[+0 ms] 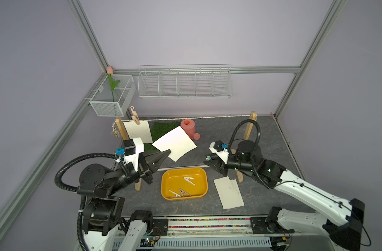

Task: Remove the postcards from the strings
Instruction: Place the clamp in the storage box.

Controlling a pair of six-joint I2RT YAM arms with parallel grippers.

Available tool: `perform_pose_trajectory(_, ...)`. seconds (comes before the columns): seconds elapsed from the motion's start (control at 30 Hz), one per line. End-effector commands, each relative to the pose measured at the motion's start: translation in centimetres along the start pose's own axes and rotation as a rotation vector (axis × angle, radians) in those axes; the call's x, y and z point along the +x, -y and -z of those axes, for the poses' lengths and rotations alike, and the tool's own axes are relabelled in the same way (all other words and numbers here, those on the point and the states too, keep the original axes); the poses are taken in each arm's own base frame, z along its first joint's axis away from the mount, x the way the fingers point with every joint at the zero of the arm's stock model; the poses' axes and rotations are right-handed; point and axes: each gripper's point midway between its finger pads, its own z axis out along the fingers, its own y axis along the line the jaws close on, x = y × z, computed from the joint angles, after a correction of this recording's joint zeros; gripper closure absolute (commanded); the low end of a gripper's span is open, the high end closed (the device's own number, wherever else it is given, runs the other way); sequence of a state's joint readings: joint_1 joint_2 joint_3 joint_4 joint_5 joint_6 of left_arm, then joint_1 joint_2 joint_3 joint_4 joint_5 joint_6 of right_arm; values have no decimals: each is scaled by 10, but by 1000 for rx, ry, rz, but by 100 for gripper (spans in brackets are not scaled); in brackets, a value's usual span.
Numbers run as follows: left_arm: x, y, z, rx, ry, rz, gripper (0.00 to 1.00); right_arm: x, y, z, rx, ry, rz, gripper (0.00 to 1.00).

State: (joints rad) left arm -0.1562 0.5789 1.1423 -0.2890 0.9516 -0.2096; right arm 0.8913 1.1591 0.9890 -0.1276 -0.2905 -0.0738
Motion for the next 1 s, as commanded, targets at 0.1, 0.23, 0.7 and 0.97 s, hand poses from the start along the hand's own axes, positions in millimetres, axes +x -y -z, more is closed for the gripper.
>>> perform_pose_trajectory(0.1, -38, 39, 14, 76, 78, -47, 100, 26, -13, -71, -92, -65, -64, 67)
perform_pose_trajectory(0.23, -44, 48, 24, 50, 109, -70, 100, 43, -29, -118, -167, -107, -96, 68)
perform_pose_trajectory(0.7, -29, 48, 28, 37, 107, -46, 100, 99, -53, -215, -258, -220, -192, 56)
perform_pose_trajectory(0.97, -26, 47, 30, 28, 116, -21, 100, 94, -35, -204, -221, -187, -227, 41)
